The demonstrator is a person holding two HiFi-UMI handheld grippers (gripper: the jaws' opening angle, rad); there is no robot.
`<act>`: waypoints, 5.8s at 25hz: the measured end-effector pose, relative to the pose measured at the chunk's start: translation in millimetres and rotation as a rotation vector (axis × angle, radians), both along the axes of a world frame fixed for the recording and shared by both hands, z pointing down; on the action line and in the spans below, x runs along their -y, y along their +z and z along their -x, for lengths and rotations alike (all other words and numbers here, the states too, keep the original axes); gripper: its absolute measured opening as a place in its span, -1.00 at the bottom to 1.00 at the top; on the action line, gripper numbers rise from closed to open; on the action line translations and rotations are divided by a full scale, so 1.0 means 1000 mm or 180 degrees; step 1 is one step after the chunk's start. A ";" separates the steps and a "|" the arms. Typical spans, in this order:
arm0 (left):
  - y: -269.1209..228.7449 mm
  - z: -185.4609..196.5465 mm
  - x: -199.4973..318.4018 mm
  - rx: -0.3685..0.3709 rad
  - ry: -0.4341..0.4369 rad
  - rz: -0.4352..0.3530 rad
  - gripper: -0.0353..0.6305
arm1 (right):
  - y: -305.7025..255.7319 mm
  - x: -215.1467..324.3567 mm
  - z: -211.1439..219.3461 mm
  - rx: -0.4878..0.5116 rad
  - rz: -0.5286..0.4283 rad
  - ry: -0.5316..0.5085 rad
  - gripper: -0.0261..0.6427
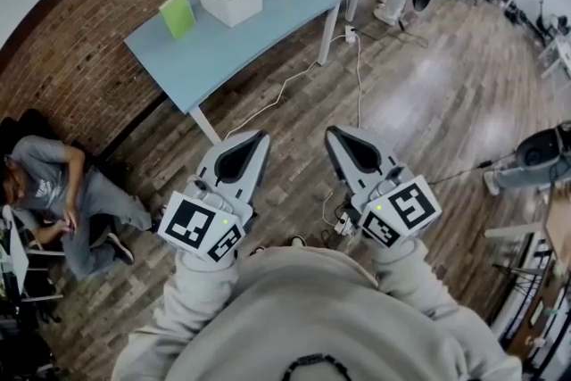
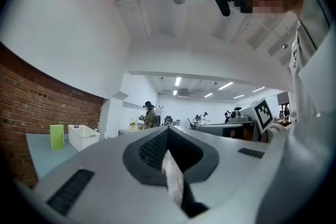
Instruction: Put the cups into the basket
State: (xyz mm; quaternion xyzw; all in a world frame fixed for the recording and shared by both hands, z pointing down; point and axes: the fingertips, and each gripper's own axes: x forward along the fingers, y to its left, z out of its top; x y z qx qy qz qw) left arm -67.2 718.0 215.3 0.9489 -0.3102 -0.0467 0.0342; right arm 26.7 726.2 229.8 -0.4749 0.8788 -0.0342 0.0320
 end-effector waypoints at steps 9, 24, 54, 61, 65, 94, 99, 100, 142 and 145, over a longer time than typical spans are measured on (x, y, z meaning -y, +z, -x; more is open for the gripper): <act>0.001 -0.010 0.006 -0.0012 -0.0003 0.0048 -0.90 | 0.001 0.007 -0.007 0.0077 -0.0014 -0.0102 -0.89; 0.023 -0.026 0.037 0.0194 -0.0006 0.0225 -0.90 | 0.029 0.037 -0.023 0.0249 0.0185 -0.0358 -0.89; 0.067 -0.004 0.339 0.0387 0.0558 0.0437 -0.91 | 0.053 0.336 -0.017 -0.0094 0.0569 0.0185 -0.89; 0.067 0.008 0.402 0.0195 0.0487 0.0442 -0.91 | 0.057 0.382 0.019 -0.0123 0.0546 0.0058 -0.89; 0.084 0.004 0.433 0.0178 0.0441 0.0542 -0.91 | 0.068 0.408 0.014 -0.0093 0.0602 0.0030 -0.89; 0.083 -0.166 0.763 0.0164 0.0035 0.0649 -0.90 | 0.085 0.744 -0.175 -0.0014 0.0658 -0.0305 -0.89; 0.091 -0.168 0.775 0.0270 -0.0062 0.0765 -0.90 | 0.096 0.765 -0.175 0.0075 0.0765 -0.0460 -0.89; 0.091 -0.167 0.778 0.0282 -0.0082 0.0764 -0.90 | 0.098 0.769 -0.174 0.0089 0.0784 -0.0496 -0.89; 0.107 -0.098 0.957 -0.0025 -0.0293 0.0869 -0.90 | 0.095 0.978 -0.104 -0.0224 0.0868 -0.0764 -0.89; 0.098 -0.104 0.966 -0.0025 -0.0342 0.0794 -0.90 | 0.089 0.988 -0.105 -0.0228 0.0805 -0.0823 -0.89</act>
